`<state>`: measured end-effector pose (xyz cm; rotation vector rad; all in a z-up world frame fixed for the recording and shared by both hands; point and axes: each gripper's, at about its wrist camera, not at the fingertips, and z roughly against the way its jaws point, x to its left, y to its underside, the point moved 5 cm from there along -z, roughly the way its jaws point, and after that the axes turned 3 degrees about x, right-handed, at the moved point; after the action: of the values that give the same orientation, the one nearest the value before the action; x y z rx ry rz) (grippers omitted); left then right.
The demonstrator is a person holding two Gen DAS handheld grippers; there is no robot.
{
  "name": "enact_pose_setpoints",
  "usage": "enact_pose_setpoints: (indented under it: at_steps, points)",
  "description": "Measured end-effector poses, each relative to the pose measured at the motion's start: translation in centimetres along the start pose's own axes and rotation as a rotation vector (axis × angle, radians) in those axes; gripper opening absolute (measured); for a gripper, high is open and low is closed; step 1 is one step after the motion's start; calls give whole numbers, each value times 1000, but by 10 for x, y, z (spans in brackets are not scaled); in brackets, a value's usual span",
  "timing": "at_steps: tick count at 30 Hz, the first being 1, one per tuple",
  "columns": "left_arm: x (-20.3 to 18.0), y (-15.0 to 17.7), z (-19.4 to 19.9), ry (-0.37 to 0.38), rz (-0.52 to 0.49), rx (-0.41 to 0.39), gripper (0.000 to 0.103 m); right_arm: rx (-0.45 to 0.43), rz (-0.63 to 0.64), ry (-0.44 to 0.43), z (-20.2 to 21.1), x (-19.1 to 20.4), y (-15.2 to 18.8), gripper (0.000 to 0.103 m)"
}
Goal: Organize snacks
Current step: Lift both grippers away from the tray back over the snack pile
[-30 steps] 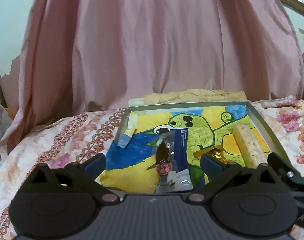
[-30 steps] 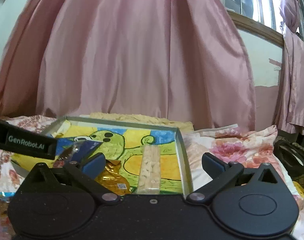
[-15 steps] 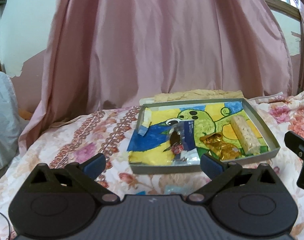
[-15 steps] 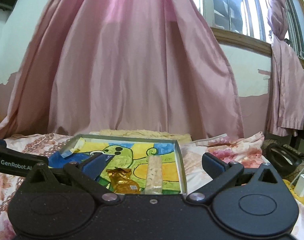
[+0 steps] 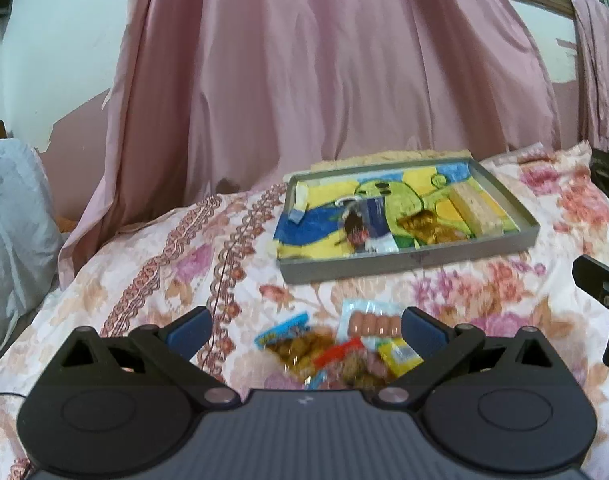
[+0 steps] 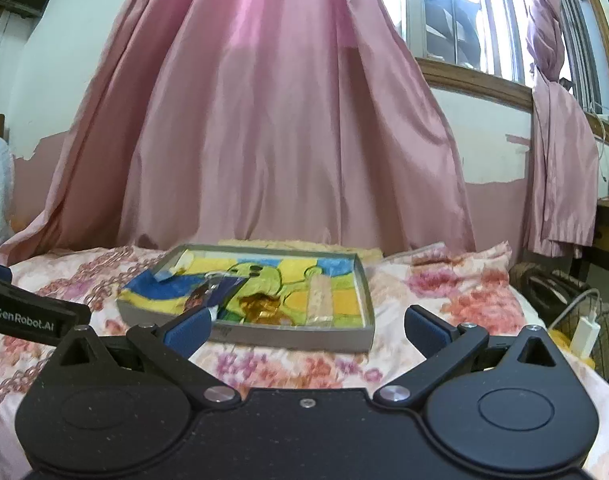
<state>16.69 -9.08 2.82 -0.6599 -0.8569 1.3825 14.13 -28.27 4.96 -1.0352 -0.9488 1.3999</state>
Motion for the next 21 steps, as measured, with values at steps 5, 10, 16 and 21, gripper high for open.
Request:
enact_pose_setpoints:
  at_steps: [5,10,16,21]
  points:
    - [5,23,5,4,1,25,103,51,15,-11,13,9,17,102]
    - [12,43,7,2,6,56,103,123,21,-31,19,19,33,102]
    - [21,67,3,-12,-5,97,103,219,21,-53,16,27,51,102]
    - [28,81,0,-21,-14,124,103,281,14,-74,7,31,63,102]
